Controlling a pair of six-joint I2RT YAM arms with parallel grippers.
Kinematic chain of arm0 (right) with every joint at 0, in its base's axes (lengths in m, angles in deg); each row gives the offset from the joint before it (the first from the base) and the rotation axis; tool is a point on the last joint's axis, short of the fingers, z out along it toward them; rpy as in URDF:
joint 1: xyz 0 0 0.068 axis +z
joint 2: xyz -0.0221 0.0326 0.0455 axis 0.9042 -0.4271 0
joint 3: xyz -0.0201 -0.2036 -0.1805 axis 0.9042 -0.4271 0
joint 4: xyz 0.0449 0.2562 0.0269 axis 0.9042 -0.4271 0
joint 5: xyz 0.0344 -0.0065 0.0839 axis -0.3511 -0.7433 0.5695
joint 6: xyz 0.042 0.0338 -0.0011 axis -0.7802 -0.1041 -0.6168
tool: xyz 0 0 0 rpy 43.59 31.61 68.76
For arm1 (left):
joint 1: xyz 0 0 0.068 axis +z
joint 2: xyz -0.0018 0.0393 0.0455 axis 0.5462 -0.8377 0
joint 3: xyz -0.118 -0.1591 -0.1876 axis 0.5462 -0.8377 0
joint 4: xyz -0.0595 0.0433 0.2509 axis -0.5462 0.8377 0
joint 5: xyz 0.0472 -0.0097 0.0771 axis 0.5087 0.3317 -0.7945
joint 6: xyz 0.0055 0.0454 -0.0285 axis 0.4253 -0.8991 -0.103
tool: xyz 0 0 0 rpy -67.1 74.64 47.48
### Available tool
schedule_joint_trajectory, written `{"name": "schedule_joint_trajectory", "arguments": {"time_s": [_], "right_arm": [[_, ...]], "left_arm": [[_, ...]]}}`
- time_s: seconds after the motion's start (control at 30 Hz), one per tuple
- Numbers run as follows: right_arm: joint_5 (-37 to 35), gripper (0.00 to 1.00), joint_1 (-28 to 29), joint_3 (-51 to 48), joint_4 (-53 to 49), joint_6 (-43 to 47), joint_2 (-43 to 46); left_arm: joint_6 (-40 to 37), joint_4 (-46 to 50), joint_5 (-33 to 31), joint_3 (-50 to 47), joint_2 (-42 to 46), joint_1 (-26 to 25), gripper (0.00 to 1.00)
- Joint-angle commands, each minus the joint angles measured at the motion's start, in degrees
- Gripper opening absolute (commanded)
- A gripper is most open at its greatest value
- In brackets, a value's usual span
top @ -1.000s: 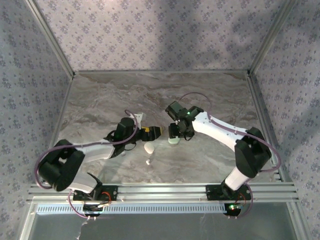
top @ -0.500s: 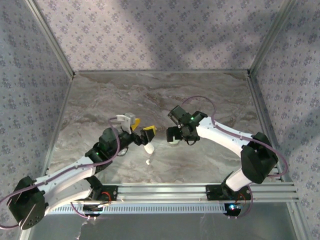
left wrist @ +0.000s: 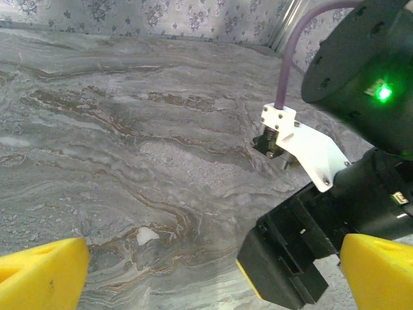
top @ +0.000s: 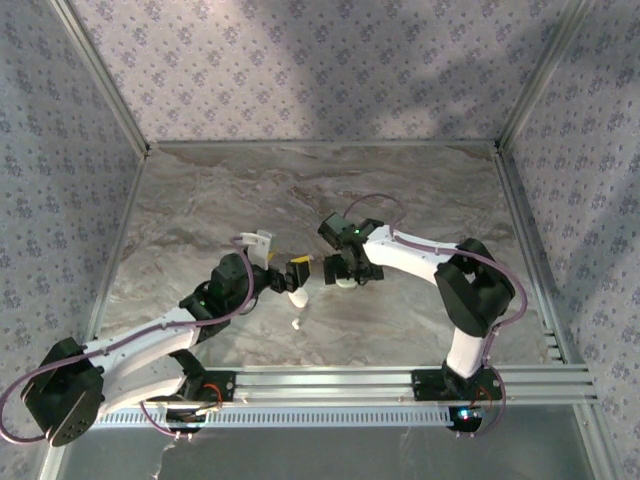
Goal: Insert the wireless bluetooth earbuds into the charging case
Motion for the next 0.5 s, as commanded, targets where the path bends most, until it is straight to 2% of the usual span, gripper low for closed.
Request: {"name": "schedule_joint_trajectory", "arguments": {"time_s": [0.0, 0.37, 0.47], "right_arm": [[-0.99, 0.9, 0.56, 2.04, -0.59, -0.78, -2.44], [-0.61, 0.77, 1.02, 3.33, -0.61, -0.54, -6.96], [-0.62, 0.69, 1.05, 3.27, -0.63, -0.56, -7.62]], "left_arm": [[-0.85, -0.07, -0.19, 2.02, -0.31, -0.26, 1.0], [-0.77, 0.04, -0.03, 2.19, -0.75, -0.32, 1.0], [-0.68, -0.12, -0.05, 2.2, -0.92, -0.29, 1.0]]}}
